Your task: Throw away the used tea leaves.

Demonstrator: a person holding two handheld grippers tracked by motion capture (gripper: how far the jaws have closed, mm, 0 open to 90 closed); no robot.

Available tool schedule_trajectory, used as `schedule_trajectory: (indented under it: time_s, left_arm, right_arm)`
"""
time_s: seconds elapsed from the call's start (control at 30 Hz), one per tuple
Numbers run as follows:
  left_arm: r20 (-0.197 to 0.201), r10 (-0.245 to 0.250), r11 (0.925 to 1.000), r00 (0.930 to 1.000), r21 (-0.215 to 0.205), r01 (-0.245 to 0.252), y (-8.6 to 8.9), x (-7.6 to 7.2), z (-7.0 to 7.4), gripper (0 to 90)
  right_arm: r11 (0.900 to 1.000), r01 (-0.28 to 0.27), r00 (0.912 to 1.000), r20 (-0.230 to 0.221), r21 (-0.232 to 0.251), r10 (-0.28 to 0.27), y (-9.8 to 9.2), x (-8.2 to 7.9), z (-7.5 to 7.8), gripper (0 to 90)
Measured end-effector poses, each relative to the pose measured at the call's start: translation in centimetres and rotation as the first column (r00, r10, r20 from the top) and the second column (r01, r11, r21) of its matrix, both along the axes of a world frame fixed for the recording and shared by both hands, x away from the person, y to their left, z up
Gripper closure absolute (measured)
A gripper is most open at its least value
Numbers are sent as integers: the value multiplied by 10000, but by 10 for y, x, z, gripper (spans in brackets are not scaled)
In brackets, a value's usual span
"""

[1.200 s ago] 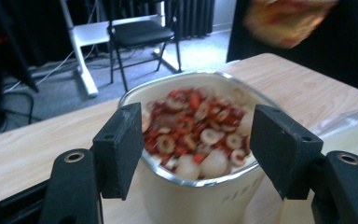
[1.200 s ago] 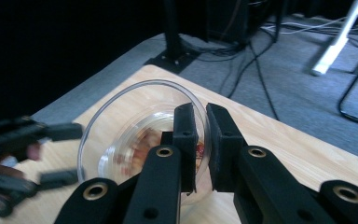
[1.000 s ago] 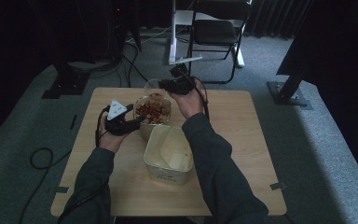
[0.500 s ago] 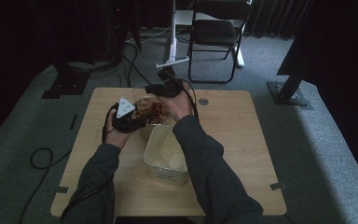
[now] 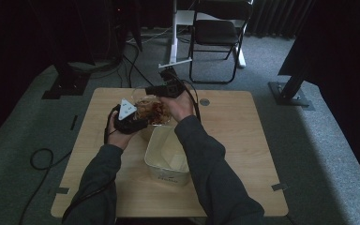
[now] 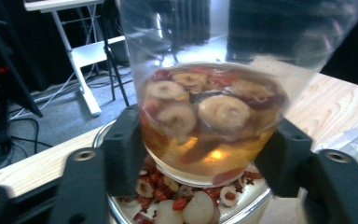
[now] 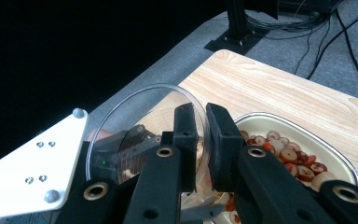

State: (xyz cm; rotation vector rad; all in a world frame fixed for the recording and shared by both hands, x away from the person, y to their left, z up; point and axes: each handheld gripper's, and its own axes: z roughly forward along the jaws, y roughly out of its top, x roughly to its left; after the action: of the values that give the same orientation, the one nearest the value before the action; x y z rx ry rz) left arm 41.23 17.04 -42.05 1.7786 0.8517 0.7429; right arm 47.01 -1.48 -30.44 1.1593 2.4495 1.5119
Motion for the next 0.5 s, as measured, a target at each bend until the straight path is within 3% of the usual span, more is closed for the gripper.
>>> schedule_trajectory:
  time_s: [0.13, 0.27, 0.3, 0.33, 0.37, 0.4, 0.43, 0.47, 0.5]
  left_arm:
    - [6, 49, 10000, 10000, 37, -49, 1, -1, 0, 424]
    - [-83, 170, 9998, 9998, -41, -171, 4, 0, -2, 427]
    - [-137, 234, 9997, 9996, -59, -235, 5, 1, -3, 427]
    - [-174, 288, 9996, 9994, -57, -289, 7, 1, -4, 428]
    - [-174, 288, 9996, 9994, -57, -289, 7, 1, -4, 428]
    - [-210, 387, 9992, 9990, -20, -388, 9, 1, -5, 428]
    - [-210, 387, 9992, 9990, -20, -388, 9, 1, -5, 428]
    - [-237, 521, 9986, 9984, -54, -522, 13, 1, -6, 428]
    - [-237, 521, 9986, 9984, -54, -522, 13, 1, -6, 428]
  right_arm:
    - [9996, 62, 9996, 272, -270, -54, 2, -2, 1, 796]
    - [9944, 398, 9926, 1185, -981, -280, 2, -7, 5, 664]
    - [9944, 398, 9926, 1185, -981, -280, 2, -7, 5, 664]
    - [9923, 518, 9874, 1545, -1125, -340, 0, -9, 7, 618]
    - [9923, 518, 9874, 1545, -1125, -340, 0, -9, 7, 618]
    - [9892, 747, 9783, 2015, -1260, -482, -5, -12, 8, 567]
    - [9892, 747, 9783, 2015, -1260, -482, -5, -12, 8, 567]
    - [9852, 1100, 9650, 2516, -1316, -742, -13, -16, 8, 543]
    - [9852, 1100, 9650, 2516, -1316, -742, -13, -16, 8, 543]
